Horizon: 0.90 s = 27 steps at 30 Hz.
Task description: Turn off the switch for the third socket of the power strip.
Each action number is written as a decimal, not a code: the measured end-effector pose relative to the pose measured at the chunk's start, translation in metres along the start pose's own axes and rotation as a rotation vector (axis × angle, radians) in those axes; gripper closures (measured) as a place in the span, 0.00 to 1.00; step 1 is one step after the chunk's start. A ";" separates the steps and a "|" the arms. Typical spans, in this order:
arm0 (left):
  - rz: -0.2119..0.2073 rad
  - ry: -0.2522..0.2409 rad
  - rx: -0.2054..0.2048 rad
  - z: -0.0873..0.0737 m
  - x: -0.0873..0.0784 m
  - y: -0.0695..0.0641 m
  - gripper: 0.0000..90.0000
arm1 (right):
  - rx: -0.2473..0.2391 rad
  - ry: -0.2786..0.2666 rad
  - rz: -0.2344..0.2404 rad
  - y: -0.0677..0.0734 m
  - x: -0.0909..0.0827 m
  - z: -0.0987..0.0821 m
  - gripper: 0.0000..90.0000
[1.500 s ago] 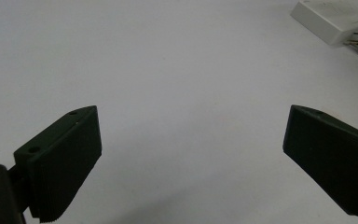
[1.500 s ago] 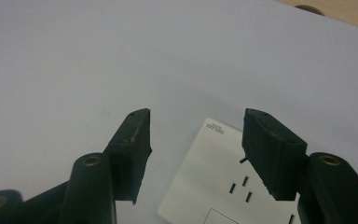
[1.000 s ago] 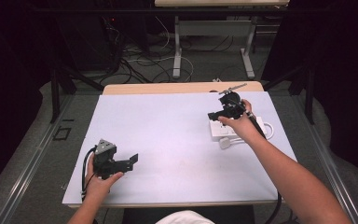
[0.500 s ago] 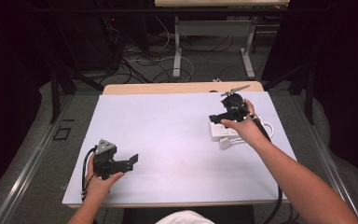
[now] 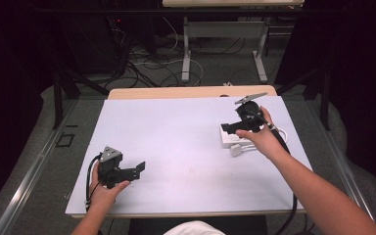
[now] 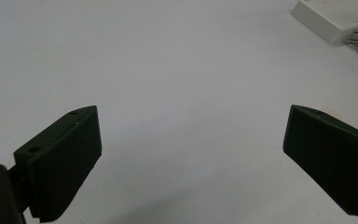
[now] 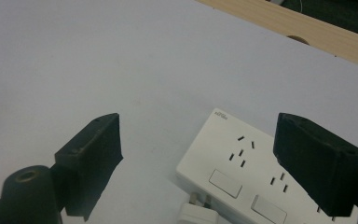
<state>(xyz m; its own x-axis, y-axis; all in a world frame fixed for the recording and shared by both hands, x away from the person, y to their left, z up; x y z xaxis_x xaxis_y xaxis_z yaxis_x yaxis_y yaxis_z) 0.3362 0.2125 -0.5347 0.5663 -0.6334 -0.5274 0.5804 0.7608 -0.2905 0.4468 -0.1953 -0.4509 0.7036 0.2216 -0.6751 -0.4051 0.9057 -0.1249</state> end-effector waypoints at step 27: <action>0.007 -0.004 0.001 -0.001 0.001 0.000 0.05 | 0.031 -0.075 0.019 -0.007 -0.034 -0.055 0.11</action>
<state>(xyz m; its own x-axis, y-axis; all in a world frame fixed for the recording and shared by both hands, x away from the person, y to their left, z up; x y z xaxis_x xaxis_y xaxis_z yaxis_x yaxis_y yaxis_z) 0.3361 0.2120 -0.5355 0.5725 -0.6289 -0.5261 0.5774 0.7648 -0.2858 0.3931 -0.2288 -0.4673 0.7383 0.2640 -0.6206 -0.4014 0.9115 -0.0898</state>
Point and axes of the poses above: each handheld gripper's, and its own axes: x roughly forward along the jaws, z roughly out of its top, y roughly to its left, the point moved 2 cm from there along x, roughly forward along the jaws, and after that the axes turned 13 degrees about -z, right-handed, at the moved point
